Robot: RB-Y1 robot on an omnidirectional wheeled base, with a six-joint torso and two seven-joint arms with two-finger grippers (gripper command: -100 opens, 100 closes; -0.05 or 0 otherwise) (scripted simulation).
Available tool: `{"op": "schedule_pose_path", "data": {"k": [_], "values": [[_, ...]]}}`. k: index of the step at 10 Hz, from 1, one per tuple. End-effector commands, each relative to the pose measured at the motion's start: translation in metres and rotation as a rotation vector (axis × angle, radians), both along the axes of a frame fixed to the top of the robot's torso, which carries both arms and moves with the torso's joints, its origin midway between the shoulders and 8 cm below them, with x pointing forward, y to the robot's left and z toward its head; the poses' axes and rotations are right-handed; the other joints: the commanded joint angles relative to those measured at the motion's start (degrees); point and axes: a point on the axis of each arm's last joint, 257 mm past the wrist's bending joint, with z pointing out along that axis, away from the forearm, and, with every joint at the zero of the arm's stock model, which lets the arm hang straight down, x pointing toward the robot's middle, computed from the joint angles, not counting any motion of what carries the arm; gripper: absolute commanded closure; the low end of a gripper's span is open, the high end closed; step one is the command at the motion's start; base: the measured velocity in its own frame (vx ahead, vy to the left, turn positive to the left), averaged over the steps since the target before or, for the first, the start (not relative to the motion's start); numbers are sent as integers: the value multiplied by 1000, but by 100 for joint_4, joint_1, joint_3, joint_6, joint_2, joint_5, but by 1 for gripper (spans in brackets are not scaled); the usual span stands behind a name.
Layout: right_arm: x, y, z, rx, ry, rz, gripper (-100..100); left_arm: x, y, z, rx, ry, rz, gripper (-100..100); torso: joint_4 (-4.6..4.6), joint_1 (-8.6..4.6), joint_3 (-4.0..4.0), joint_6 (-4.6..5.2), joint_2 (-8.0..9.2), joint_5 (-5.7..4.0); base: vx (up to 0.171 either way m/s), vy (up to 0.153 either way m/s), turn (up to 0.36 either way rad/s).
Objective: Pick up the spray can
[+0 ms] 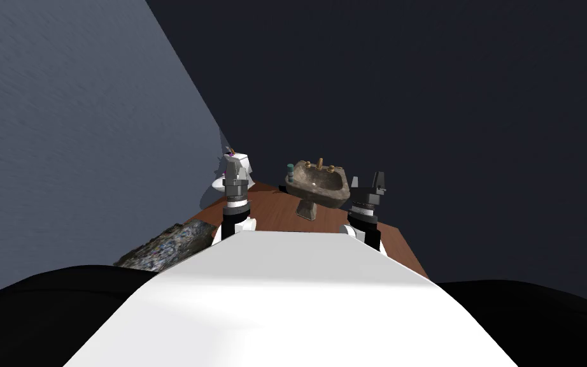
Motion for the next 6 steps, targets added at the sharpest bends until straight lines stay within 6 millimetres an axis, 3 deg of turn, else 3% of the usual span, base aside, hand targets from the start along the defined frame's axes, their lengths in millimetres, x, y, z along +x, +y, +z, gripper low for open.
{"op": "schedule_pose_path", "data": {"k": [1,6], "values": [[0,0,0,0,0,0,0,5,-5,-11,46,30,-9,-100,0,0,0,0,0,0,-2,-15,47],[0,0,0,0,0,0,0,21,-13,-56,177,147,-16,-100,-1,-13,-1,-1,-1,-3,1,-36,69]]}}
